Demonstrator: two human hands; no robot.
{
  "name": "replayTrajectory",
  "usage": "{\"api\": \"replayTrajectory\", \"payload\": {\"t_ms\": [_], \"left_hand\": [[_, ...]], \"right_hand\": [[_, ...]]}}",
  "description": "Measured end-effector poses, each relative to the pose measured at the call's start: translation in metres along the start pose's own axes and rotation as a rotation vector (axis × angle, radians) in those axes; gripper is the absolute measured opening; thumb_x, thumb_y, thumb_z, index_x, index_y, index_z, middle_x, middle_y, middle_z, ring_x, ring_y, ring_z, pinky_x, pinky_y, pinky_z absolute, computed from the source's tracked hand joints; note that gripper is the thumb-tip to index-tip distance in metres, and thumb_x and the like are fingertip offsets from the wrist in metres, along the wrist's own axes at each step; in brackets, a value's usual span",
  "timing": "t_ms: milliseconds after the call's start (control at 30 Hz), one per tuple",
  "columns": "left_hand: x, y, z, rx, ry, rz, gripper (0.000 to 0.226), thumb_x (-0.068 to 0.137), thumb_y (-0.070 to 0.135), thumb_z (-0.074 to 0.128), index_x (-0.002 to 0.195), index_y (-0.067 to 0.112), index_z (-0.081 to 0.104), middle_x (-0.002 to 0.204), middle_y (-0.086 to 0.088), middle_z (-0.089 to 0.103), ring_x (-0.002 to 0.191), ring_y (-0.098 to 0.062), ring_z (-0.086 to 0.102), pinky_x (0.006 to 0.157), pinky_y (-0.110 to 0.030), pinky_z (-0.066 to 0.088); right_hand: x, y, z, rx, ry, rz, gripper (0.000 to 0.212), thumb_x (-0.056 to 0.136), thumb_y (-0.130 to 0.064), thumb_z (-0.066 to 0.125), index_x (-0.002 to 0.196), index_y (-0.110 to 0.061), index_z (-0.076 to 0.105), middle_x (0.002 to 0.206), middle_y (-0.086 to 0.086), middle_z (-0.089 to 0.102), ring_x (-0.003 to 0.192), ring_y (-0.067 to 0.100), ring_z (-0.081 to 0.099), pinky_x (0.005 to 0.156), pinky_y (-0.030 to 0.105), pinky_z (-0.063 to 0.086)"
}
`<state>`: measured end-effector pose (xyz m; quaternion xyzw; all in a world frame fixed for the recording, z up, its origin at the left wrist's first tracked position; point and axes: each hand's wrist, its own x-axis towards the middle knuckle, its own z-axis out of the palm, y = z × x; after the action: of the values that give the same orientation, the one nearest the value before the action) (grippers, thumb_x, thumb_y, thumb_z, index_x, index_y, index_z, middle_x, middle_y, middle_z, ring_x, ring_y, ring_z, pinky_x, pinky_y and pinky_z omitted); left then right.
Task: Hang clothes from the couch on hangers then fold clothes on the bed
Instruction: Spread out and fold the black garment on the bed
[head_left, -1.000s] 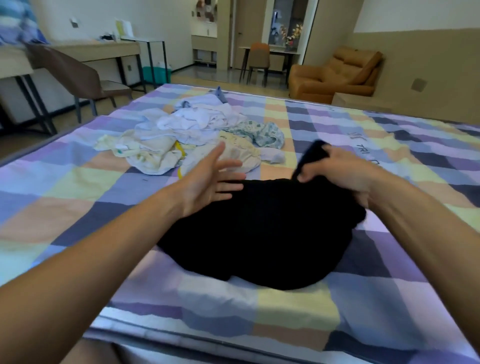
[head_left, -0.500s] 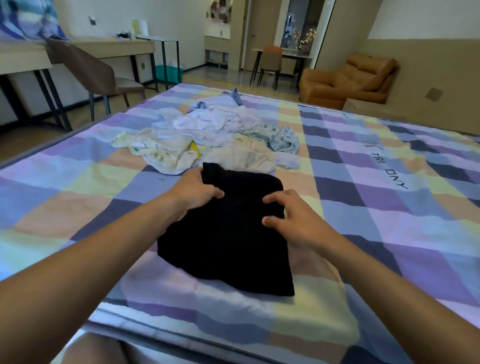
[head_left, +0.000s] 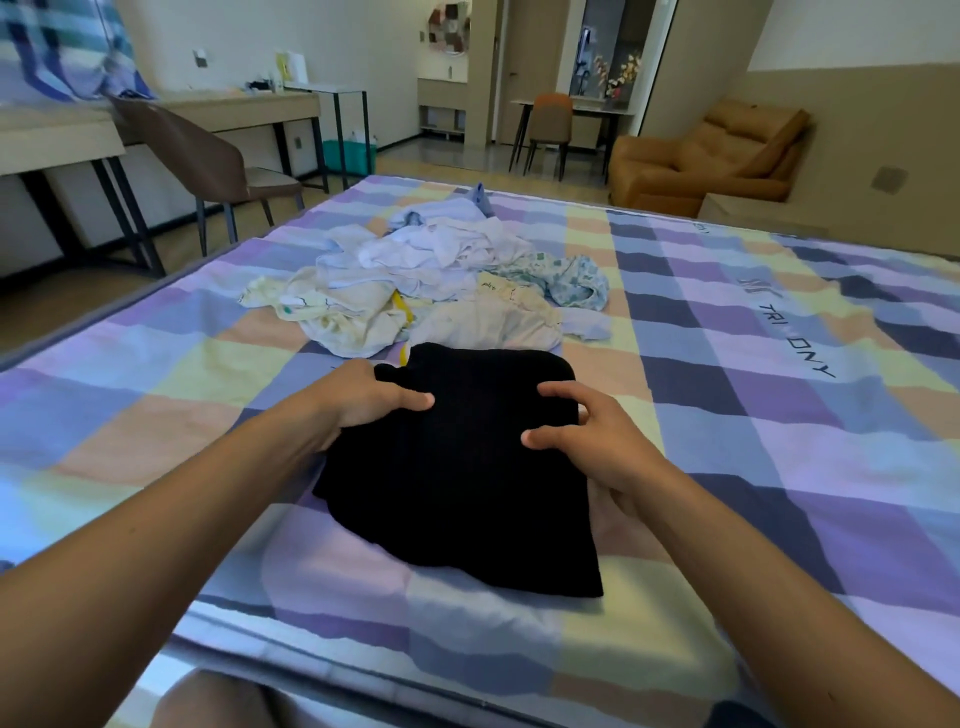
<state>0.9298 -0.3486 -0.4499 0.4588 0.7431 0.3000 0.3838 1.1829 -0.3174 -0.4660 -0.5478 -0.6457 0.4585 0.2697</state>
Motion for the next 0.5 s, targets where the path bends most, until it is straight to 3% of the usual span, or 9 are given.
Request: {"api": "replayTrajectory", "payload": {"t_ms": [33,133,233,300,367,433,500], "left_hand": [[-0.004,0.005,-0.002,-0.050,-0.045,-0.042,0.027,0.080,0.030,0.084,0.089,0.011,0.069,0.083,-0.006,0.073,0.069,-0.017,0.069,0.060,-0.026,0.051],[-0.021,0.024,-0.006,-0.215,-0.225,-0.108,0.035,0.083,0.026,0.080,0.110,0.005,0.073,0.094,-0.014,0.078,0.076,-0.025,0.076,0.071,-0.032,0.058],[-0.036,0.044,-0.003,-0.435,-0.298,-0.045,0.030,0.087,0.025,0.073,0.110,0.004,0.073,0.094,-0.015,0.078,0.071,-0.024,0.076,0.065,-0.034,0.063],[-0.039,0.053,0.004,-0.544,-0.291,0.016,0.023,0.089,0.019,0.070,0.109,0.007,0.072,0.099,-0.014,0.078,0.078,-0.023,0.077,0.068,-0.034,0.064],[-0.036,0.049,0.018,-0.501,-0.246,0.067,0.024,0.091,0.013,0.070,0.115,0.013,0.069,0.106,-0.010,0.077,0.091,-0.023,0.076,0.082,-0.036,0.063],[-0.028,0.036,0.044,-0.360,-0.213,0.066,0.025,0.091,0.007,0.069,0.115,0.014,0.067,0.113,-0.010,0.075,0.102,-0.025,0.072,0.098,-0.039,0.055],[-0.025,0.026,0.071,-0.300,-0.189,0.055,0.023,0.091,0.000,0.067,0.111,0.011,0.069,0.112,-0.014,0.075,0.096,-0.026,0.072,0.094,-0.037,0.055]], "right_hand": [[-0.001,-0.002,-0.001,0.048,-0.048,0.024,0.069,0.077,-0.009,0.083,0.137,-0.030,0.059,0.124,-0.001,0.060,0.112,0.025,0.066,0.101,0.043,0.054],[-0.005,-0.007,-0.007,0.174,-0.107,0.051,0.076,0.077,0.004,0.077,0.142,-0.028,0.056,0.125,0.006,0.063,0.104,0.027,0.071,0.097,0.043,0.057],[-0.015,-0.017,-0.028,0.304,-0.060,0.007,0.074,0.076,0.009,0.072,0.140,-0.025,0.058,0.114,0.007,0.073,0.094,0.025,0.075,0.090,0.042,0.060],[-0.025,-0.022,-0.049,0.385,-0.018,-0.032,0.073,0.076,0.009,0.069,0.138,-0.030,0.061,0.109,0.004,0.075,0.093,0.024,0.076,0.083,0.038,0.061],[-0.032,-0.019,-0.063,0.367,0.022,-0.048,0.074,0.078,0.008,0.068,0.137,-0.037,0.060,0.110,0.004,0.074,0.089,0.025,0.076,0.075,0.035,0.062],[-0.036,-0.003,-0.068,0.189,0.061,-0.020,0.079,0.077,0.005,0.070,0.141,-0.040,0.055,0.114,0.004,0.073,0.088,0.022,0.075,0.071,0.030,0.061],[-0.037,0.018,-0.066,0.069,0.038,0.033,0.086,0.076,0.003,0.072,0.150,-0.034,0.047,0.121,0.003,0.069,0.092,0.015,0.072,0.069,0.020,0.056]]}}
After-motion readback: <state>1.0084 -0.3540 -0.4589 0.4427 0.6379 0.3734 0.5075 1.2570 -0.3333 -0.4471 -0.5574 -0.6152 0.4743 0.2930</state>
